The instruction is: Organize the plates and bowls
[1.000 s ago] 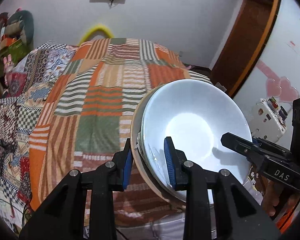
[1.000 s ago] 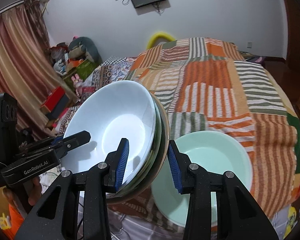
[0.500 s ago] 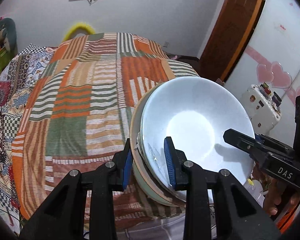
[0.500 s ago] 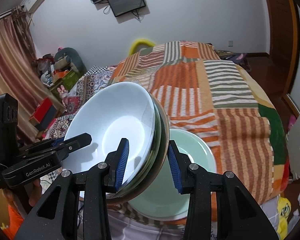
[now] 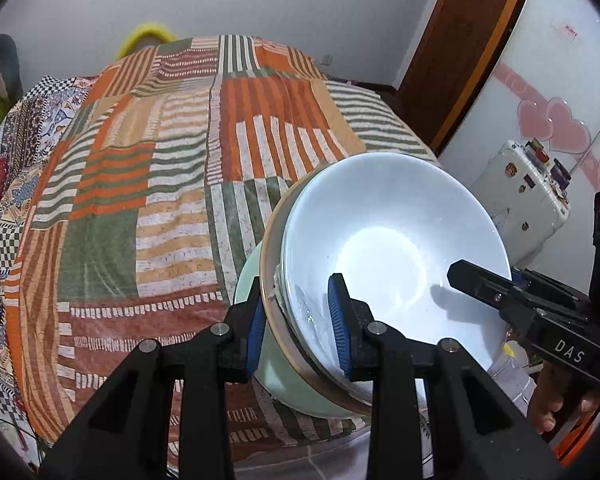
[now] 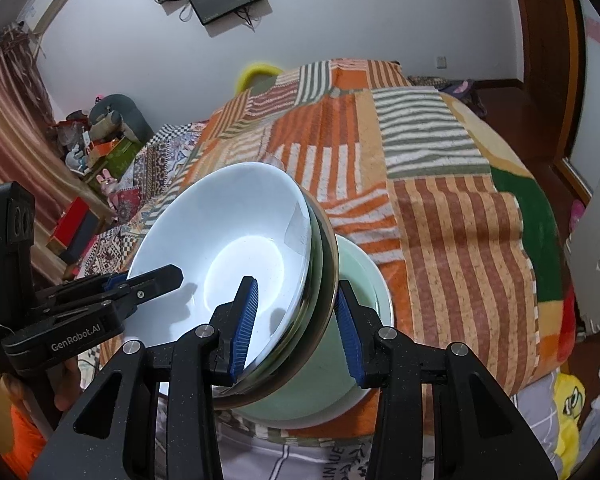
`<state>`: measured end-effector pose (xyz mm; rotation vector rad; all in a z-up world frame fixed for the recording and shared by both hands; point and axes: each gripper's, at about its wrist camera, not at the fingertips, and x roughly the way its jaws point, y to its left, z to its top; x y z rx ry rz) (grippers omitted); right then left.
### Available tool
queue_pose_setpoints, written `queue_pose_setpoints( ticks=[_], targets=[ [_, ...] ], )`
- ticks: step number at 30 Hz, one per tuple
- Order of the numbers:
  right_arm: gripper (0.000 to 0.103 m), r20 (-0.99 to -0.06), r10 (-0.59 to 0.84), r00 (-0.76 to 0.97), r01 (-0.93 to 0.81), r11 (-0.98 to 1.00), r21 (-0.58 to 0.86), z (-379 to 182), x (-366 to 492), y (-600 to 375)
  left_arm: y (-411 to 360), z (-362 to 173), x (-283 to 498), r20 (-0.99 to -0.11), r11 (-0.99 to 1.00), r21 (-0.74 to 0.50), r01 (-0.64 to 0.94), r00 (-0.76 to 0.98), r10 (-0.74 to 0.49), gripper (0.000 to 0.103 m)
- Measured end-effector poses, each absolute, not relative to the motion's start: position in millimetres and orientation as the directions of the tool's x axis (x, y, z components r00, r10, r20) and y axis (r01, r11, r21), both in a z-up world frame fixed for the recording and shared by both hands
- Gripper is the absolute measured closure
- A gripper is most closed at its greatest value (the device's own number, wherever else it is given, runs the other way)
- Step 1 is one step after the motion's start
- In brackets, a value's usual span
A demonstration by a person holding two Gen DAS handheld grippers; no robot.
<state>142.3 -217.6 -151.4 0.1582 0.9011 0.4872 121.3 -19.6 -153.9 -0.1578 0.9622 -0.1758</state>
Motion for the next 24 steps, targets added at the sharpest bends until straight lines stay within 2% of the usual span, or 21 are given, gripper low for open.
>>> queue_pose_setpoints(
  ticks=[24],
  targets=[
    [0.067,-0.755,0.464,0.463,-0.320,0.882,0.346,-185.6,145.0,-220.2,-23.9,-194.0,127.0,-0.850,0.978,-0.189,0.085,0.485,-0.207,0.073]
  ],
)
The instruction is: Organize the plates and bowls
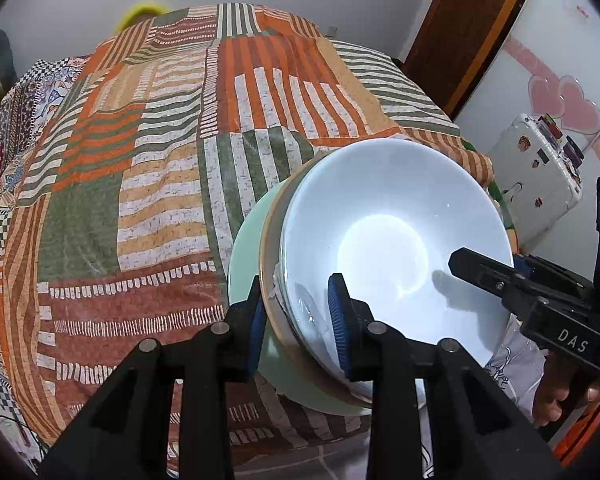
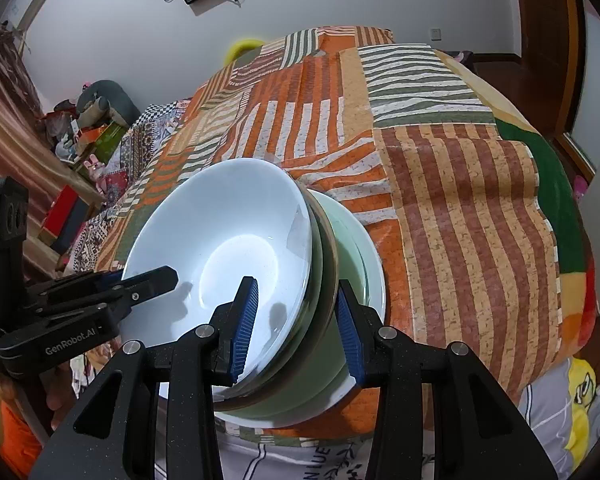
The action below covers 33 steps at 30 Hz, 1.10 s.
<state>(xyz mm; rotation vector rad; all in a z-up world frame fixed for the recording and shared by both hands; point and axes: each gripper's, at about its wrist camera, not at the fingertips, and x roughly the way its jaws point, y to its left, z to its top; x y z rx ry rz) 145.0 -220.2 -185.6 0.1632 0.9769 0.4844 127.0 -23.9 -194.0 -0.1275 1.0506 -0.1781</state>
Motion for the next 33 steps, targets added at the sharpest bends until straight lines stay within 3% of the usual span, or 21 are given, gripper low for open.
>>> queue_pose_setpoints(
  ticks=[11,17,29,32,33],
  targets=[
    [0.062,-0.755,0.460,0.468,-0.299,0.886,0.355,-181.1,143.5,-233.9,-13.1,-174.3,116.3,-0.831,0.984,-0.169,0.061,0.528,-0.175,0.073],
    [0.062,-0.697,0.452,0.558,-0.333,0.890,0.311,-140.5,127.9,-244.1,-7.9,-121.4,91.0,-0.738,0.982,-0.175,0.072,0.650,-0.179,0.069],
    [0.050,-0.427,0.514,0.744,-0.471,0.857,0.209,-34.9,58.0,-246.5,-23.7,-13.4,8.2,-0.421,0.988,-0.104,0.116,0.895,-0.150,0.042],
    [0.041,-0.363,0.518,0.775,-0.485,0.855,0.183,-19.9,42.9,-246.4,-23.8,-1.5,-6.9,-0.367,0.989,-0.099,0.114,0.919,-0.143,0.027],
    [0.040,-0.338,0.518,0.785,-0.491,0.854,0.169,-15.1,37.4,-246.2,-24.0,2.1,-13.2,-0.345,0.989,-0.097,0.111,0.929,-0.138,0.016]
  ],
)
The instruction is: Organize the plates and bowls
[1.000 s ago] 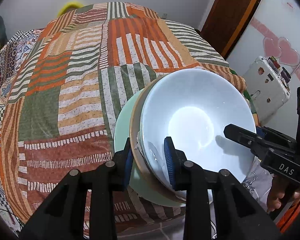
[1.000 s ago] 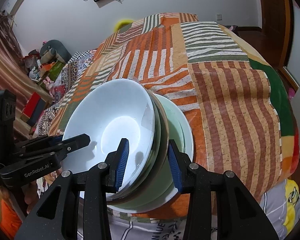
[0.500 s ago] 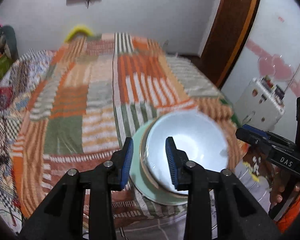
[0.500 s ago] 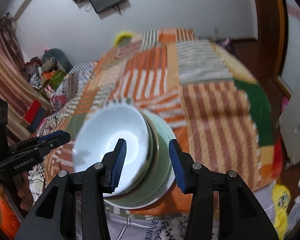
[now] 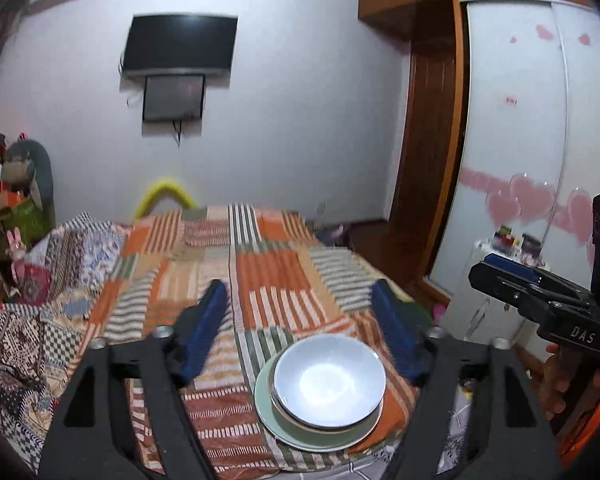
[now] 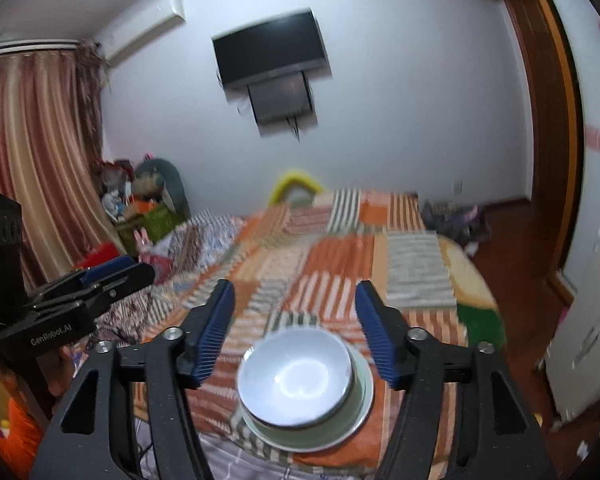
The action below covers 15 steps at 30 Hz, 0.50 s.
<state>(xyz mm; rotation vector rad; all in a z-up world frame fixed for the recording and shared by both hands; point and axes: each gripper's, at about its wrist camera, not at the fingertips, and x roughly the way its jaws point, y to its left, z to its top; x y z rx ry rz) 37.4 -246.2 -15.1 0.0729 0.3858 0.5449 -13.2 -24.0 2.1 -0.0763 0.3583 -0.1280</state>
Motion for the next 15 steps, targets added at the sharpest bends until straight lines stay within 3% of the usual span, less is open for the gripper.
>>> queue_pose_setpoints(
  ticks=[1,2,11,15],
  targets=[
    [0.039,-0.323,0.518,0.792,-0.495,0.855,0.157,-11.5,33.0,-245.8,-23.4,4.5,-18.5,-0.326,0.989,-0.099,0.107,0.936,-0.134,0.008],
    [0.033,-0.302,0.517,0.801,-0.499,0.855,0.142,-6.6,27.7,-244.3,-22.6,5.9,-22.4,-0.312,0.989,-0.102,0.103,0.941,-0.130,0.005],
    [0.000,-0.203,0.496,0.844,-0.493,0.867,0.071,-1.2,9.7,-234.7,-18.7,12.0,-46.5,-0.246,0.993,-0.093,0.072,0.965,-0.093,0.001],
    [0.000,-0.202,0.502,0.841,-0.498,0.864,0.075,-3.3,13.0,-231.4,-18.8,12.4,-53.3,-0.227,0.996,-0.080,0.051,0.972,-0.067,0.000]
  ],
)
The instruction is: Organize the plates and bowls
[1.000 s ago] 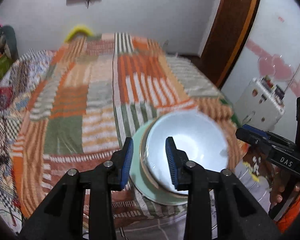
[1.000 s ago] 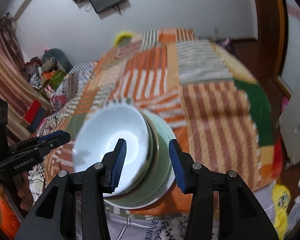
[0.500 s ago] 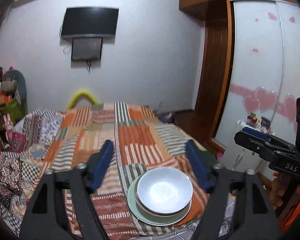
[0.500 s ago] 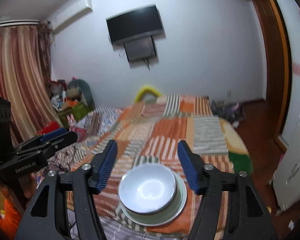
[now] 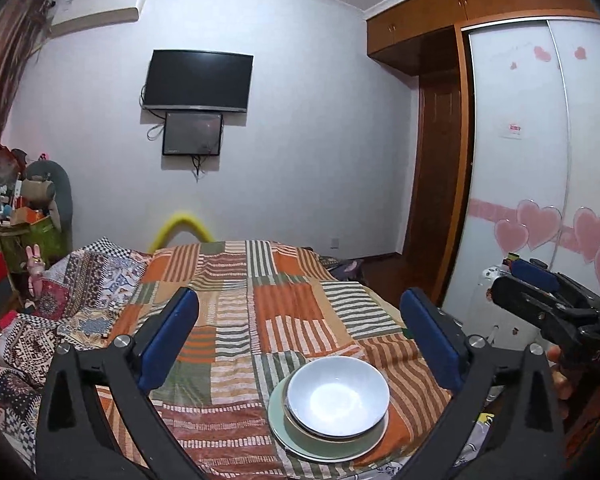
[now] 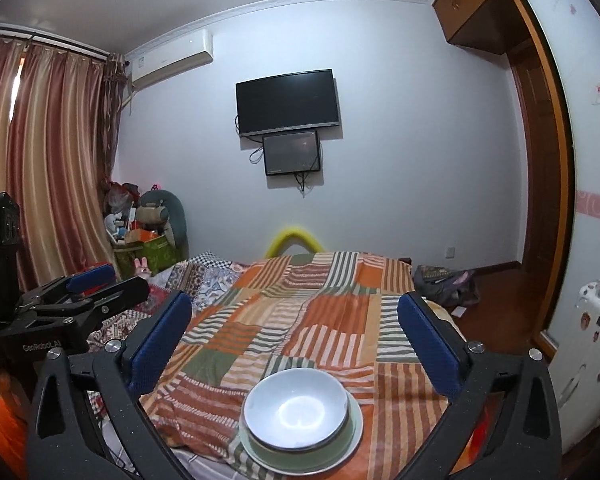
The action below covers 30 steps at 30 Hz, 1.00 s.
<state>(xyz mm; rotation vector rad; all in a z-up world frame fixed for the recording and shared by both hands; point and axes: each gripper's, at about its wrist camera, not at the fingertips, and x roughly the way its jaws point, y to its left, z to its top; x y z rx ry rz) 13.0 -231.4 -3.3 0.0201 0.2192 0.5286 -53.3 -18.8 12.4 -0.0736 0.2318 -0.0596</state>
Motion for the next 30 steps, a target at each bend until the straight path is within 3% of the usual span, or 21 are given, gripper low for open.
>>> queue_pose_setpoints(
  ticks=[30],
  targets=[
    [0.000,-0.232,0.509,0.829,-0.495,0.861,0.119,-11.9,10.6,-234.7,-31.6,5.4,-58.9,-0.214,0.998,-0.029,0.054,0.975,-0.059,0.000]
  ],
)
